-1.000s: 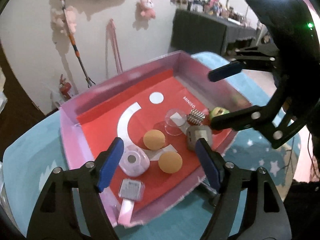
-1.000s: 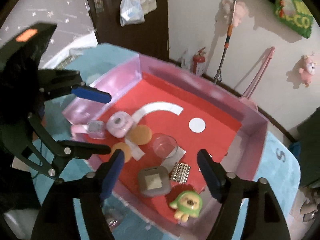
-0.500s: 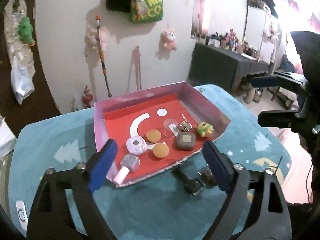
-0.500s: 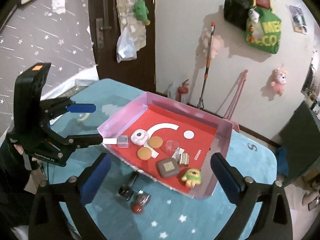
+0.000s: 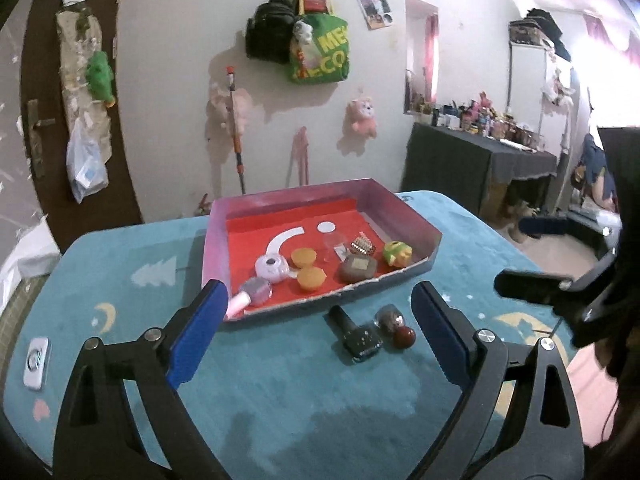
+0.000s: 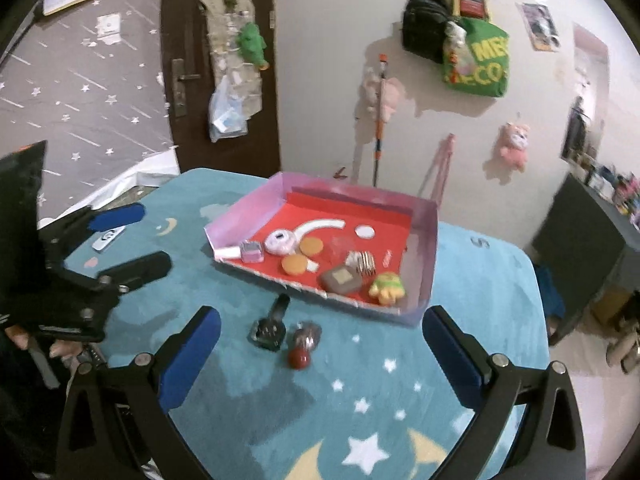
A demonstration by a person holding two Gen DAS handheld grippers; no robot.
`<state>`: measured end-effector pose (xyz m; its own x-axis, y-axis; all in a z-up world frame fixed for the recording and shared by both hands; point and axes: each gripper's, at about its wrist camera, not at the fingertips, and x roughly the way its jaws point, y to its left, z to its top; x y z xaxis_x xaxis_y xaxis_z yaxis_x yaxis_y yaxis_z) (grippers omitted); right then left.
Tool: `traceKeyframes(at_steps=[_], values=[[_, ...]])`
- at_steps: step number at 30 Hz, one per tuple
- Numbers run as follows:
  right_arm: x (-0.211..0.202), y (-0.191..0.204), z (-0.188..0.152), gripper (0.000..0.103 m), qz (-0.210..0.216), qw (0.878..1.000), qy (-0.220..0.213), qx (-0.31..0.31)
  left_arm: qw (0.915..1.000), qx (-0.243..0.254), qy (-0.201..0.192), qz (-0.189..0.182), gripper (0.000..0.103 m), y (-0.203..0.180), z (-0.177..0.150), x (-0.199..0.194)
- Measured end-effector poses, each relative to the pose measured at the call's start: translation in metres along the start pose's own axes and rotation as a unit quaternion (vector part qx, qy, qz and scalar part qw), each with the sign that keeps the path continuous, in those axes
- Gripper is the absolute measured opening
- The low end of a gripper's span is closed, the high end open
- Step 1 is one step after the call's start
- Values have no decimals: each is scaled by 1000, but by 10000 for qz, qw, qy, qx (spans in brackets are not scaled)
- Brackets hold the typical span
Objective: Organize rigid objects
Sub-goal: 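Withdraw both tools from the pink box back over the table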
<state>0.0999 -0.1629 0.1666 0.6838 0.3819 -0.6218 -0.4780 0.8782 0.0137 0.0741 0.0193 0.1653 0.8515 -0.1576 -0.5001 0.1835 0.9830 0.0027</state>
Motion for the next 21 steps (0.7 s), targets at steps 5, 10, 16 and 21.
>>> traceKeyframes(at_steps=[5, 10, 16, 21], values=[[14, 4, -37, 103, -275, 9990, -52, 343, 9994, -345, -47, 70, 94, -2, -23, 4], [30, 2, -62, 103, -327, 9965, -91, 768, 9978, -638, 178, 102, 94, -3, -46, 20], [54, 2, -78, 103, -551, 9947, -9, 864, 9953, -751, 584, 197, 94, -4, -70, 47], [71, -7, -90, 103, -511, 9923, 176, 1117, 9933, -803, 785, 285, 94, -3, -80, 62]])
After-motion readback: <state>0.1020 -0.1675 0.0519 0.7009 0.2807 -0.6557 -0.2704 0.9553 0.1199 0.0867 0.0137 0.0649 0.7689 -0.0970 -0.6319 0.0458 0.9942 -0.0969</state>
